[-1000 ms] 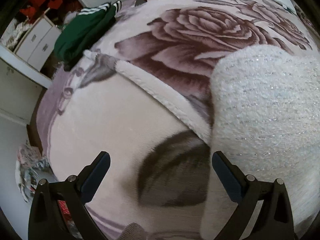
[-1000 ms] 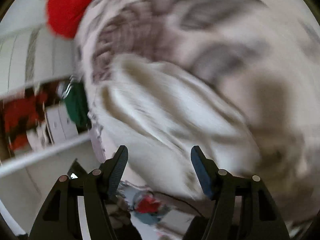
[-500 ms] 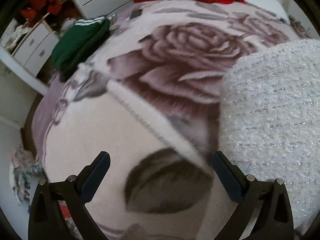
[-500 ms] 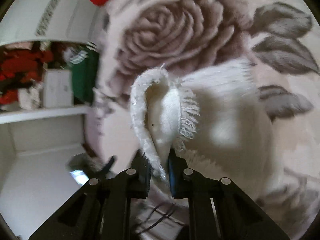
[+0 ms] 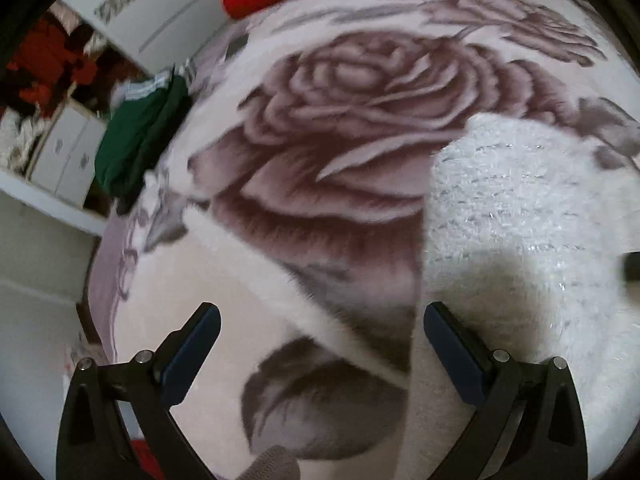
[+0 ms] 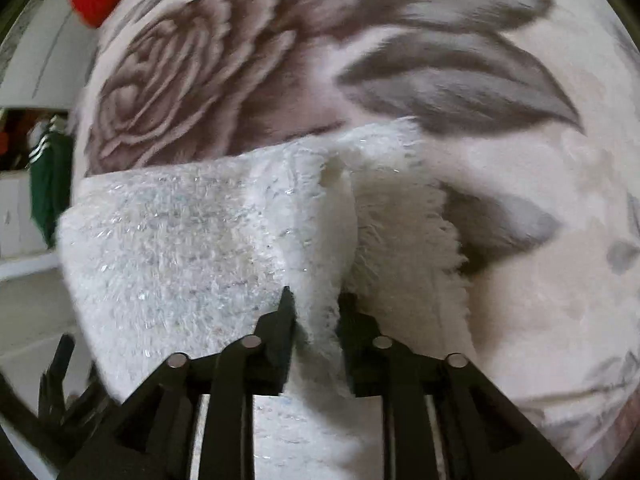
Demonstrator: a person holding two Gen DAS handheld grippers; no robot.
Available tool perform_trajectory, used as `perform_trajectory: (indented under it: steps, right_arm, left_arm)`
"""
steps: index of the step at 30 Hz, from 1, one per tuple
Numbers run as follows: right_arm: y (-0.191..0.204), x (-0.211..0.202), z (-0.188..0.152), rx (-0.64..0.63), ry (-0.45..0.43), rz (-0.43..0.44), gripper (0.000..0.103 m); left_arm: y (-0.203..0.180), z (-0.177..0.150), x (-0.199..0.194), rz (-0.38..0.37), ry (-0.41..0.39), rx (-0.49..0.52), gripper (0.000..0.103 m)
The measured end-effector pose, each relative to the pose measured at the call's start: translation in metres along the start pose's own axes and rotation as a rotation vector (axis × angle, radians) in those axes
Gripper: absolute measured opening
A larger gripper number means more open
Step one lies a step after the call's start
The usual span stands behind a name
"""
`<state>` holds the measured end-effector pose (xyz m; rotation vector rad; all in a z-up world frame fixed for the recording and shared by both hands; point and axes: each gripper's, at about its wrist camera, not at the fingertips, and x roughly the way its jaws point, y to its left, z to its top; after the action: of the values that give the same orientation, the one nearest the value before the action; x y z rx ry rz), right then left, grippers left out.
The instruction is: Fold large clothes
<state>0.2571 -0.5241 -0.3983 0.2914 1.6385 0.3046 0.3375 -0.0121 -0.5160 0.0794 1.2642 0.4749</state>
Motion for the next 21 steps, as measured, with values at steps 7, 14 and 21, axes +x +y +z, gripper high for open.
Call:
perform_trajectory:
  steps: [7, 14, 21]
  right_arm:
    - [-0.018, -0.040, -0.018, -0.058, 0.007, 0.053, 0.066]
    - [-0.058, -0.035, -0.027, 0.010, -0.015, 0.116, 0.078]
    - [-0.114, 0.023, -0.019, 0.034, 0.110, 0.393, 0.092]
  left_arm:
    - [0.018, -0.016, 0.012, 0.003, 0.040, -0.024, 0.103]
    - [0.030, -0.016, 0.002, -0.133, -0.023, -0.023, 0.103]
    - [0.072, -0.028, 0.047, -0.622, 0.083, -0.278, 0.103]
